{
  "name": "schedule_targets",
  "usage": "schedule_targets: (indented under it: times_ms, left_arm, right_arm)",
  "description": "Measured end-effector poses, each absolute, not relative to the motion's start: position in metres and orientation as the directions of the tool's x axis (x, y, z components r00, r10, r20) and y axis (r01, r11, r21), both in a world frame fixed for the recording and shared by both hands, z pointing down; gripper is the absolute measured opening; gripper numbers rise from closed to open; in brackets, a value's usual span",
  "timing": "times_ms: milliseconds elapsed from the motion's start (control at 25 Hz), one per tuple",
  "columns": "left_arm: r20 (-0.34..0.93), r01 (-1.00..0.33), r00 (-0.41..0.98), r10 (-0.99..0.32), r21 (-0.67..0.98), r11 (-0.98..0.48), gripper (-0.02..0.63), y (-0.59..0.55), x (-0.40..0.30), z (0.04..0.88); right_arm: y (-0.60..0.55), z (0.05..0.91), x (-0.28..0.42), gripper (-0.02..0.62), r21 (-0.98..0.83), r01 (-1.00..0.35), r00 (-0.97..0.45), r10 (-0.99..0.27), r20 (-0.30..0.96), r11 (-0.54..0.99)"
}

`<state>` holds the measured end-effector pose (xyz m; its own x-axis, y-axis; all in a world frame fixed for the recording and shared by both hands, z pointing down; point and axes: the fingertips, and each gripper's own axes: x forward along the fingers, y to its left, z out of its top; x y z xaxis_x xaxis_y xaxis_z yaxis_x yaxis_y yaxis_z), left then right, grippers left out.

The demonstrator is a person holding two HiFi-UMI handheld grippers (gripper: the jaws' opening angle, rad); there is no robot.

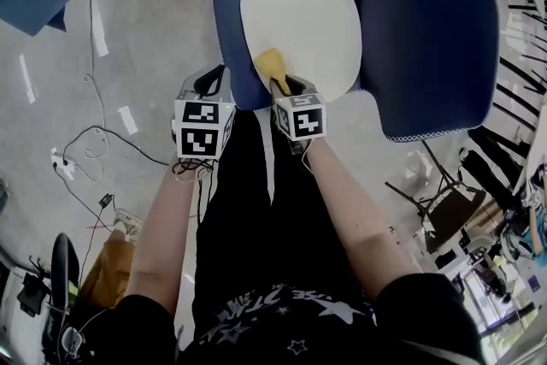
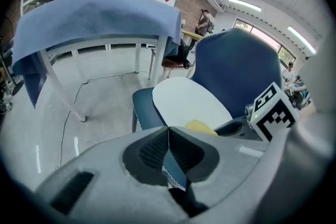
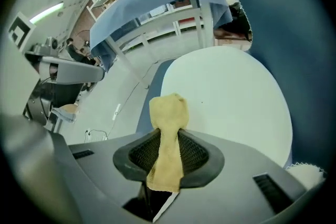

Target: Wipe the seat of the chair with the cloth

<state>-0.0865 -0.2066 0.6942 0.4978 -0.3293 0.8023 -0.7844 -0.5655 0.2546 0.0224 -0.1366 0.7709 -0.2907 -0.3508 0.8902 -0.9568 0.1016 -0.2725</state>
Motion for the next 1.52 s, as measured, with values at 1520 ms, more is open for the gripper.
schedule_targets:
  times_ms: [1520]
  left_arm:
    - [0.820, -0.811, 0.469, -0.327, 0.253, -0.528, 0.021, -0.147, -0.012, 0.695]
  right_arm:
    - [-0.094, 0.766, 0.140, 0.103, -0.139, -0.990, -0.116, -0.421, 0.900, -0.025]
